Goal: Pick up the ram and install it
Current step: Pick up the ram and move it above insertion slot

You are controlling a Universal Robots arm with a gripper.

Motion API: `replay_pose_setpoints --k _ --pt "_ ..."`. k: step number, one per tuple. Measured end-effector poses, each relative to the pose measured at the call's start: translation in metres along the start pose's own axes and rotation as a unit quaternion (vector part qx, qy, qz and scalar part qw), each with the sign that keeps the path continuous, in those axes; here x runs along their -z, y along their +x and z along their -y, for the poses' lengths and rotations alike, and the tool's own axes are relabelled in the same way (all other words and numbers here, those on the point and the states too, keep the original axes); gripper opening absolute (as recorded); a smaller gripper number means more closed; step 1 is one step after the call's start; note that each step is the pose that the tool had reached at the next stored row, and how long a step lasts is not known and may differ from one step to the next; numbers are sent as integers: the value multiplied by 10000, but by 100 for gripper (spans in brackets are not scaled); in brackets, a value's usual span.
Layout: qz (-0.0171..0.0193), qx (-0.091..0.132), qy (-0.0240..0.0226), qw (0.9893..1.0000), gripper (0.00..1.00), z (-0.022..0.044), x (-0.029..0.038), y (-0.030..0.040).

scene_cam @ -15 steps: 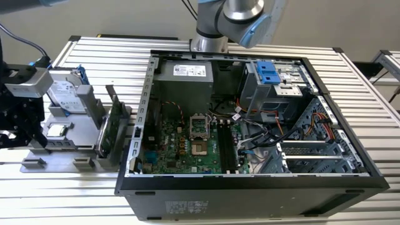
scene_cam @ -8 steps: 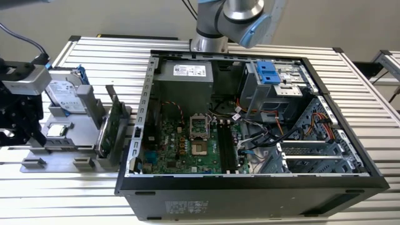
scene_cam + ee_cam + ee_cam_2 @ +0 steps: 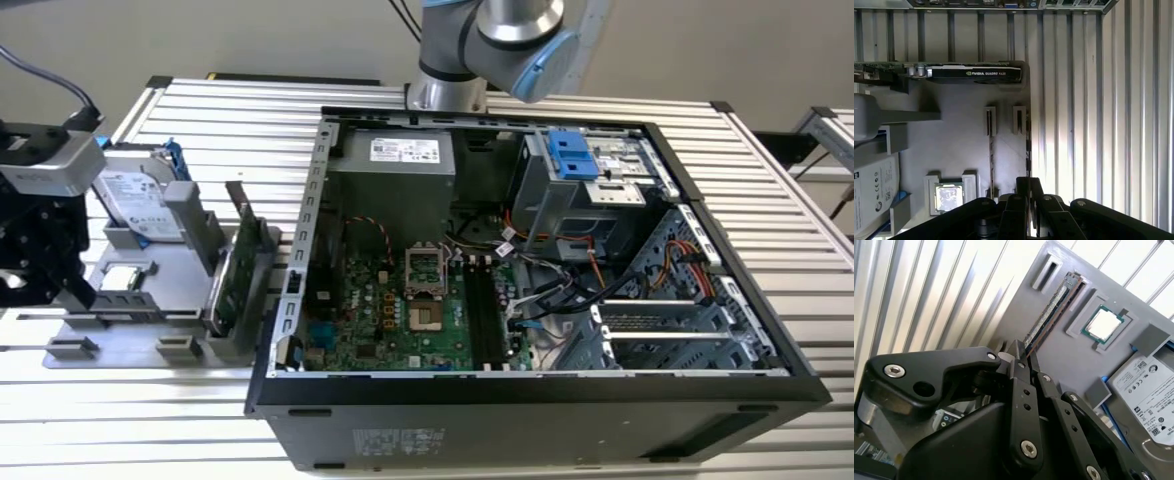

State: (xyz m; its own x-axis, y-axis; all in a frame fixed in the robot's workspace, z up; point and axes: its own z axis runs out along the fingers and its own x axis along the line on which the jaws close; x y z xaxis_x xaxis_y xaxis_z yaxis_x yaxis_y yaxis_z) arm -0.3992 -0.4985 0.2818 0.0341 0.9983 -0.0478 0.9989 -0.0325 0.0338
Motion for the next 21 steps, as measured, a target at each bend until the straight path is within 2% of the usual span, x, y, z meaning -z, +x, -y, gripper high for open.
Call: replay_pose_setpoints --k 21 --pt "0 0 0 10000 0 -5 142 -7"
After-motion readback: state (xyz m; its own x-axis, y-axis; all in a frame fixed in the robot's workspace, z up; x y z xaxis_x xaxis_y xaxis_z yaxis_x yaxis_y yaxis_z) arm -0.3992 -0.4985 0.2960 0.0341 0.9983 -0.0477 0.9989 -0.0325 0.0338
